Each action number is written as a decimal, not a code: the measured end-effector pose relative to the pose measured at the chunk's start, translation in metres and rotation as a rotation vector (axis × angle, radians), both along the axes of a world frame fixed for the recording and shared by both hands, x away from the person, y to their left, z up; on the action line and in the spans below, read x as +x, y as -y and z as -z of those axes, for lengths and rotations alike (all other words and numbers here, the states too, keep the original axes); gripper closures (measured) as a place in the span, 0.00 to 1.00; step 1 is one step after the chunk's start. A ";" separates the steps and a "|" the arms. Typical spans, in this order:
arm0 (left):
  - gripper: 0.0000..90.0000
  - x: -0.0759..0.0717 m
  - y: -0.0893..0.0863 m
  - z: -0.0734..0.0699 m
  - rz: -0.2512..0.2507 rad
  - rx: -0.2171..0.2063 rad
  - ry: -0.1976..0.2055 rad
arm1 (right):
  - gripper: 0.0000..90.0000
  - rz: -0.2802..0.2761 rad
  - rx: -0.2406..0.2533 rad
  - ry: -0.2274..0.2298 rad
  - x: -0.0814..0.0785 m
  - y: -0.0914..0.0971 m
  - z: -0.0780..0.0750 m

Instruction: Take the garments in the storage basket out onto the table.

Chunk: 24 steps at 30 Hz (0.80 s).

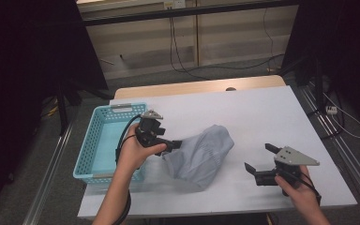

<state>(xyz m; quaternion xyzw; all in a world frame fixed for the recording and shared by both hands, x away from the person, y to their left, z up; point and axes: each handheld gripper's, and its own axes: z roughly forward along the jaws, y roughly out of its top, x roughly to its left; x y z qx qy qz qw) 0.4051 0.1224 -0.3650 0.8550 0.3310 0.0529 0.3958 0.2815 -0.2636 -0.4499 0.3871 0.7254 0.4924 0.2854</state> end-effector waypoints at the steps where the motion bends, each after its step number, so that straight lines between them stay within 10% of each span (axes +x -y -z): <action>1: 0.14 0.000 0.000 0.000 0.000 0.000 0.000 | 0.01 -0.004 -0.007 -0.006 0.002 -0.003 0.000; 24: 0.12 -0.020 -0.013 0.013 -0.044 -0.003 0.053 | 0.10 -0.088 0.045 -0.049 0.048 -0.046 -0.010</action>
